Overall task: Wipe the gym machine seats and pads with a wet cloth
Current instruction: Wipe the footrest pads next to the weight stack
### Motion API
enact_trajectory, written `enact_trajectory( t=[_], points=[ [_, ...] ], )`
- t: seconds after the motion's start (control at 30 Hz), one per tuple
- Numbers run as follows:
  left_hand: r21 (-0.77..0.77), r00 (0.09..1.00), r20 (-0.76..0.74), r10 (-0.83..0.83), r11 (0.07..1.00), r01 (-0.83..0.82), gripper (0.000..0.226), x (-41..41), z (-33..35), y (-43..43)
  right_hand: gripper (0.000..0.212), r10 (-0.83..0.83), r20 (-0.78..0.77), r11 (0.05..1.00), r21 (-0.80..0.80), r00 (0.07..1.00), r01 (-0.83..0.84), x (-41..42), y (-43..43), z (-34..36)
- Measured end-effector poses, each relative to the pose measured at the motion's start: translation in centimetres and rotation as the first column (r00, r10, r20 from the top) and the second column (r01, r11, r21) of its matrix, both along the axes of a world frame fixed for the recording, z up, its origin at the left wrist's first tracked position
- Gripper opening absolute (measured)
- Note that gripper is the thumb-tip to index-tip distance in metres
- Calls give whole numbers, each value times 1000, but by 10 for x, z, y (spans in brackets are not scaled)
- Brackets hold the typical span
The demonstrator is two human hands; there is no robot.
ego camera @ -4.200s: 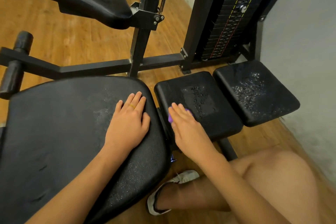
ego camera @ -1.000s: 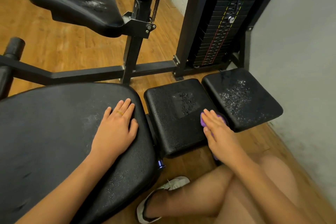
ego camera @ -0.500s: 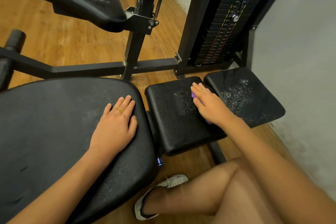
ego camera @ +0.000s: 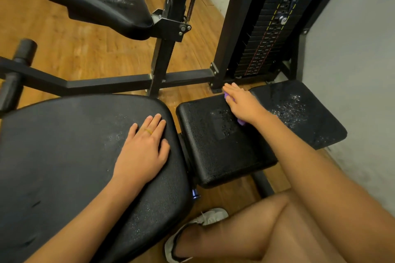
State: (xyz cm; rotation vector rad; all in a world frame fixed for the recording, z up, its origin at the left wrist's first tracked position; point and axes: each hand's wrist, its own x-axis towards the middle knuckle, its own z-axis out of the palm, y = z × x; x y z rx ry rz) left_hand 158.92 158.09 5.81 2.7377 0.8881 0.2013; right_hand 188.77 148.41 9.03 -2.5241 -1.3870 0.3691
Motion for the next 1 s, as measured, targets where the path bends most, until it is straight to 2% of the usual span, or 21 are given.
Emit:
enact_trajectory(
  t=[0.1, 0.37, 0.57, 0.73, 0.83, 1.0],
  points=[
    [5, 1000, -2, -1, 1000, 1, 64, -3, 3, -3, 50, 21, 10, 1000, -12, 1000, -21, -3, -4, 7],
    [27, 1000, 10, 18, 999, -19, 62, -7, 2, 0, 50, 129, -16, 988, 84, 992, -127, -61, -133, -7],
    [15, 1000, 14, 13, 1000, -13, 62, 1, 0, 0, 49, 48, 28, 997, 64, 998, -50, -22, -52, -11],
    [10, 1000, 5, 28, 1000, -28, 62, 0, 1, -4, 47, -12, -14, 999, 39, 1000, 12, 5, 5, -5],
    [15, 999, -1, 35, 999, -35, 63, -8, 4, -4, 51, 5, 2, 999, 34, 1000, -6, -14, -14, -1],
    [18, 998, 30, 46, 999, -47, 61, -7, 6, -2, 58, 61, -97, 992, 119, 993, -49, -42, -87, 5]
  ],
)
